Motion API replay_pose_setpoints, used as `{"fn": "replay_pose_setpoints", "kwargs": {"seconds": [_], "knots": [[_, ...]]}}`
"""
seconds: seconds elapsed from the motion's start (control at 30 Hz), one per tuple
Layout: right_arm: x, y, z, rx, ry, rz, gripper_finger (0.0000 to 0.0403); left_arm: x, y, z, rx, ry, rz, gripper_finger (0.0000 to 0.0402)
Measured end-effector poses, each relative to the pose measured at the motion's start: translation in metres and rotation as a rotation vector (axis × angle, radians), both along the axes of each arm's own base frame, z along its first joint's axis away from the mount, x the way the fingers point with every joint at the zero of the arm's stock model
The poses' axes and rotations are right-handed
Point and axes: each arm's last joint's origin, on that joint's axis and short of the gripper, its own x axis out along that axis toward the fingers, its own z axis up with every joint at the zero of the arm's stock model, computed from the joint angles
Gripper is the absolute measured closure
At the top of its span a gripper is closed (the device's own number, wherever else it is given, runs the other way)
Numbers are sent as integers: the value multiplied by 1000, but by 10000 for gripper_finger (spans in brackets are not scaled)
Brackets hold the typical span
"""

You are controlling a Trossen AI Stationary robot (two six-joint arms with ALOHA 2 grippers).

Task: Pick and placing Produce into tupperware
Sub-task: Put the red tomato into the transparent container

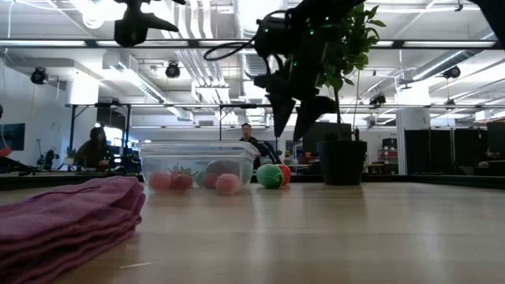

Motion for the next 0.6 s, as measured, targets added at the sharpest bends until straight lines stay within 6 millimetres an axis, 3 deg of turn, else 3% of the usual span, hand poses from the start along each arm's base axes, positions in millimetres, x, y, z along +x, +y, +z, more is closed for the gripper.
{"fn": "replay_pose_setpoints", "kwargs": {"seconds": [0.23,0.37,0.6], "knots": [[22,-15,-6,-10,-2,-25,172,3,0,-6,4,25,-8,200],[35,-23,3,-39,-10,-8,172,8,0,-10,-9,45,-28,200],[47,-28,15,-175,217,406,172,11,-4,-14,6,64,-64,200]]}}
